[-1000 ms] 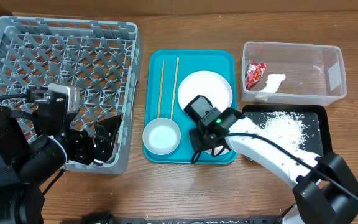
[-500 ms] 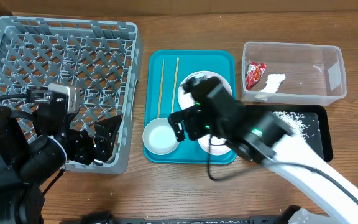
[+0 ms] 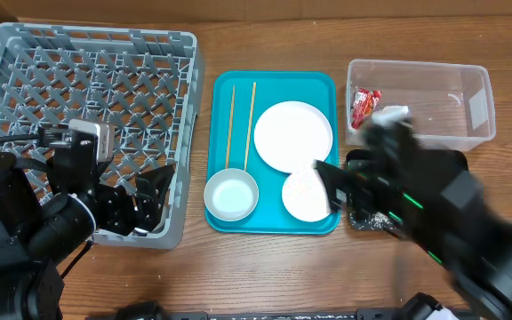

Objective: Sort waste into correct bins and load items into the dishwasher

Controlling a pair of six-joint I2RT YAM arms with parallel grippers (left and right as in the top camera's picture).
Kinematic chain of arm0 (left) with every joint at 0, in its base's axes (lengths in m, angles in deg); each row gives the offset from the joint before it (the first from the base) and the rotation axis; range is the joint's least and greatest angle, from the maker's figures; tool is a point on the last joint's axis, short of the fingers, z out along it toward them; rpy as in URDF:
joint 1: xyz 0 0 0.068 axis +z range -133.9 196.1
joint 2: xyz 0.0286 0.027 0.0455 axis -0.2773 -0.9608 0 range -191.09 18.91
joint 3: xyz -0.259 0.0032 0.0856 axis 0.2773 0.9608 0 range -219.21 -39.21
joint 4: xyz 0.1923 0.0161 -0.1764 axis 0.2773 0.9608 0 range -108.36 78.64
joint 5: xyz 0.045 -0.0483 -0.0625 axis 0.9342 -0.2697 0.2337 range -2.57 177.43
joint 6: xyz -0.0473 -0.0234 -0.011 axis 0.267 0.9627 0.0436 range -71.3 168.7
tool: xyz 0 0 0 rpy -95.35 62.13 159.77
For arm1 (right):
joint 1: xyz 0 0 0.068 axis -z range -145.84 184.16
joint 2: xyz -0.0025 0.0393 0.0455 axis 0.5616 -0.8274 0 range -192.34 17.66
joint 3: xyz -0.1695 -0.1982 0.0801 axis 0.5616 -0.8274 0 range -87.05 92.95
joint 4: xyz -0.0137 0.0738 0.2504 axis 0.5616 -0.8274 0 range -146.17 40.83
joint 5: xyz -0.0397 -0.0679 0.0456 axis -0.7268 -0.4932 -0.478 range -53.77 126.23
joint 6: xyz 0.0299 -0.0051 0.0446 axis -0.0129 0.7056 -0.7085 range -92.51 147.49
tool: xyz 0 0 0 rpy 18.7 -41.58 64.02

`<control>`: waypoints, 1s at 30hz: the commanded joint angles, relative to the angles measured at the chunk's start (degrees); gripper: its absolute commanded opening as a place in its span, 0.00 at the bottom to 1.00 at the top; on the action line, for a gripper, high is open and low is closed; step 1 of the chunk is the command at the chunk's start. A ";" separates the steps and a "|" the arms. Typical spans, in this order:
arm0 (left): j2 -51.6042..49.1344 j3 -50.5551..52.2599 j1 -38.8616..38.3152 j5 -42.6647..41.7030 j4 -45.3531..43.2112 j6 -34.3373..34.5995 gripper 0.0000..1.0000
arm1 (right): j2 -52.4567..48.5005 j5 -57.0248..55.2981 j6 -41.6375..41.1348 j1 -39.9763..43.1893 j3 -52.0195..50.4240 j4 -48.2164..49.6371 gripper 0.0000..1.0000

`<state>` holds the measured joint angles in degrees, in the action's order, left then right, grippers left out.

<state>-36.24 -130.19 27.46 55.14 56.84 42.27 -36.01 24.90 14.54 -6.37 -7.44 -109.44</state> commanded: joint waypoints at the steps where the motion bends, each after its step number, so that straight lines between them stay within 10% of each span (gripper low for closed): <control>1: 0.13 -0.63 -0.17 -0.11 -0.02 -1.09 1.00 | 8.02 -6.64 4.70 1.90 0.35 -0.79 1.00; 10: 0.09 -0.63 -0.17 -0.11 -0.02 -1.09 1.00 | 22.88 -3.52 5.31 26.71 -11.80 3.78 1.00; 17: -0.26 -0.63 -0.17 -0.11 -0.02 -1.09 1.00 | 33.94 19.76 17.90 41.88 -34.64 21.66 1.00; 30: -1.44 -0.63 -0.17 -0.11 -0.04 -1.09 1.00 | 52.15 23.71 17.66 44.00 -68.87 40.61 1.00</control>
<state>-37.53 -130.26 27.46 55.14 56.84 42.27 13.52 46.89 31.63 37.19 -73.25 -71.17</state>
